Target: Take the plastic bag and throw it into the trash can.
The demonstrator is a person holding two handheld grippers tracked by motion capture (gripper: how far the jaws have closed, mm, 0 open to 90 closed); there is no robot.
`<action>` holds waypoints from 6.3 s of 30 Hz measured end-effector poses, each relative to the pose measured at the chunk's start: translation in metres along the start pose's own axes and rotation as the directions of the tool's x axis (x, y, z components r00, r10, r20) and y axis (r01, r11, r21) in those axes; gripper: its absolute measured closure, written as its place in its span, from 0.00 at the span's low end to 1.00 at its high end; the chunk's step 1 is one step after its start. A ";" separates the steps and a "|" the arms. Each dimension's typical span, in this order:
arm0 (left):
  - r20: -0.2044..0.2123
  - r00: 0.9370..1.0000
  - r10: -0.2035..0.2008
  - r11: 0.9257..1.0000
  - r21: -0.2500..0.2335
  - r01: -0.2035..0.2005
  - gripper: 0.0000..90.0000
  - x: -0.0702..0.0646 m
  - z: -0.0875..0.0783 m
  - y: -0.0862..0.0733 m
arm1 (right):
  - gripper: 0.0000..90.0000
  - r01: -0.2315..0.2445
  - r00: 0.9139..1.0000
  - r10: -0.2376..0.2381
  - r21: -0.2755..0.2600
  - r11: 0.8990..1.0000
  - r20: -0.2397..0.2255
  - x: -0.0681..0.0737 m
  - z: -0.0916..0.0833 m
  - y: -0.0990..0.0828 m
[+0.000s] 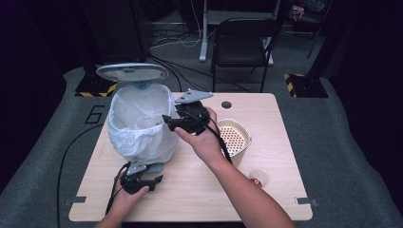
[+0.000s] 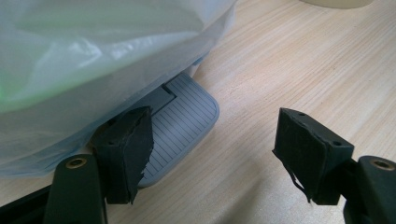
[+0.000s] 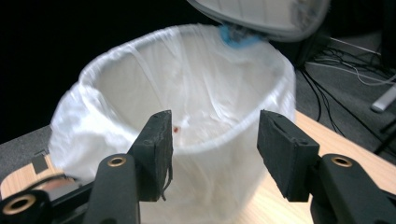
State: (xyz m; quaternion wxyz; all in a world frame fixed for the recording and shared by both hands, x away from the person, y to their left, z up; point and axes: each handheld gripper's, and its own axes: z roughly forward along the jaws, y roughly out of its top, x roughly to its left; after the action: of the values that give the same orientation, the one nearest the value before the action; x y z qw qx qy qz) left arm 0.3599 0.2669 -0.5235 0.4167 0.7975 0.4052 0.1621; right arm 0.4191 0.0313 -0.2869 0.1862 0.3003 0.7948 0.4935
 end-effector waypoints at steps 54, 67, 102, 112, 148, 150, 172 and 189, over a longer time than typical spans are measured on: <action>0.005 1.000 -0.018 1.000 -0.011 0.018 0.31 -0.001 0.001 0.000 | 0.72 -0.185 0.964 0.163 0.089 0.979 0.211 -0.050 -0.023 -0.144; 0.007 1.000 -0.016 1.000 -0.007 0.016 0.31 0.000 0.000 0.000 | 0.86 -0.203 0.963 0.170 0.150 0.968 0.210 -0.049 -0.016 -0.155; 0.004 1.000 -0.017 1.000 -0.008 0.017 0.31 -0.001 0.001 0.000 | 0.69 -0.175 0.985 0.173 0.091 0.980 0.023 -0.024 -0.061 -0.149; 0.002 1.000 -0.020 1.000 -0.012 0.020 0.31 -0.001 0.001 0.000 | 0.52 -0.183 0.978 0.173 0.072 0.981 0.117 -0.047 -0.097 -0.150; 0.006 1.000 -0.021 1.000 -0.006 0.021 0.31 -0.001 0.000 0.000 | 0.19 -0.168 0.962 0.151 0.060 0.984 0.228 -0.076 -0.139 -0.213; 0.005 1.000 -0.020 1.000 -0.006 0.020 0.31 -0.001 0.000 0.000 | 0.18 -0.170 0.961 0.151 0.062 0.984 0.231 -0.076 -0.140 -0.217; 0.003 1.000 -0.020 1.000 -0.005 0.020 0.31 -0.001 0.000 0.000 | 0.17 -0.182 0.959 0.150 0.115 0.976 0.241 -0.072 -0.145 -0.264; 0.008 1.000 -0.022 1.000 0.002 0.022 0.31 0.000 0.000 0.001 | 0.18 -0.182 0.959 0.141 0.154 0.971 0.245 -0.075 -0.135 -0.281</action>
State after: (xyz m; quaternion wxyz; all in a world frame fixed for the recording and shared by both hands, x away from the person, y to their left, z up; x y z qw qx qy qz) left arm 0.3600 0.2666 -0.5227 0.4192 0.7941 0.4123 0.1539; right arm 0.3131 -0.2026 -0.4789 0.2098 0.4352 0.7805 0.3968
